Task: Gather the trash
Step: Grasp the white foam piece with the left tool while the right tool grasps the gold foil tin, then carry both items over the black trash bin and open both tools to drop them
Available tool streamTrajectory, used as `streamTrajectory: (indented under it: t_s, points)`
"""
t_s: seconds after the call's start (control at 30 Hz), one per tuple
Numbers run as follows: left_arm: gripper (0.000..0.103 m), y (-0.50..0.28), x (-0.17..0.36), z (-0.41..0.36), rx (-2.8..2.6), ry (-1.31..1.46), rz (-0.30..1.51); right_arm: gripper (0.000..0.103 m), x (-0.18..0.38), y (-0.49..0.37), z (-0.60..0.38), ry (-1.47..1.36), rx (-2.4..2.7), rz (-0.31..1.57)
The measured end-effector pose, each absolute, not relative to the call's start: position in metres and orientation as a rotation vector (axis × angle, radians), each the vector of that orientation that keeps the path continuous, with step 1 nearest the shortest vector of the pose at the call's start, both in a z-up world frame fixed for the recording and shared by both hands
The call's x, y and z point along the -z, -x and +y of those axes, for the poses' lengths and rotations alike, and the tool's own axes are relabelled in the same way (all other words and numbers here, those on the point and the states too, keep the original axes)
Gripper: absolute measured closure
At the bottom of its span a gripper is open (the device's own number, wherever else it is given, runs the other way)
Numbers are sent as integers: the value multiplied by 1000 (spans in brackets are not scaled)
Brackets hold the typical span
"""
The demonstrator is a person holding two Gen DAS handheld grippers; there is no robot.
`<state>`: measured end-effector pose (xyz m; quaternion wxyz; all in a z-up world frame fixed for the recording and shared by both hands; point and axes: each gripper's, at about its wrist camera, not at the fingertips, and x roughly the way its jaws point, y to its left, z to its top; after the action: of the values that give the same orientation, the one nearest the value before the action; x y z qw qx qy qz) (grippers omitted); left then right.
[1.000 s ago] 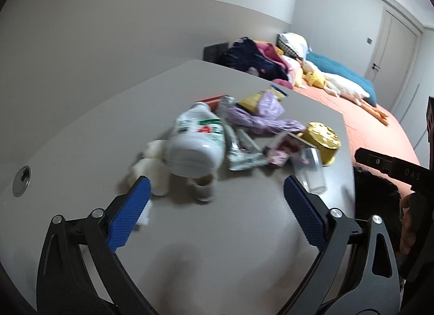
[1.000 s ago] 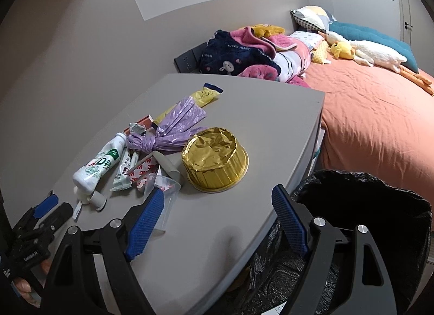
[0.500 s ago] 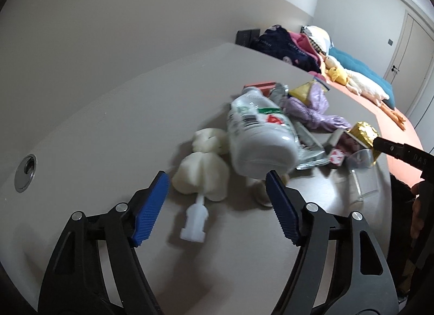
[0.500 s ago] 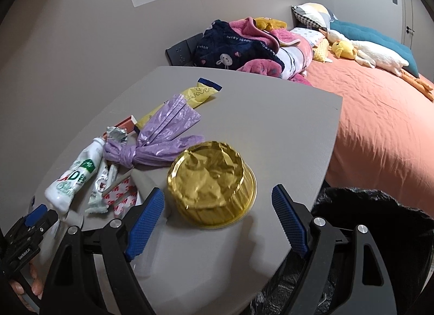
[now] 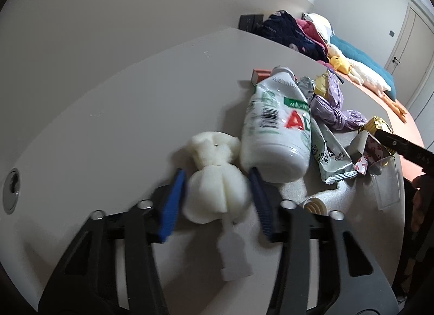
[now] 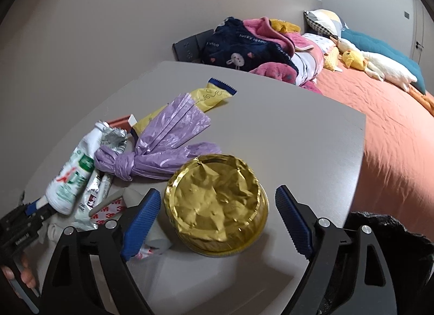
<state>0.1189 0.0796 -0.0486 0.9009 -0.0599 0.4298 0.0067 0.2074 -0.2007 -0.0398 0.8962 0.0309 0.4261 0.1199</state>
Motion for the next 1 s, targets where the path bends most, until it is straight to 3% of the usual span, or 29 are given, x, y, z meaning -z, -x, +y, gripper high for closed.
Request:
streamTrajectory:
  t_s: [0.17, 0.23, 0.37, 0.53, 0.57, 1.0]
  points:
    - [68, -118, 48, 80, -16, 119, 891, 17, 47, -215, -199, -54, -237, 890]
    - [70, -119, 48, 80, -17, 120, 891, 25, 48, -216, -199, -46, -233, 881]
    - [73, -118, 47, 79, -10, 132, 884, 25, 47, -216, -204, -56, -221, 875]
    - [74, -114, 40, 79, -4, 147, 874, 25, 35, -207, -208, -71, -238, 852]
    - [74, -111, 37, 78, -4, 150, 868, 31, 33, -205, -209, -76, -243, 848]
    - [75, -78, 1, 57, 28, 159, 789, 30, -11, -156, -213, -128, -330, 779]
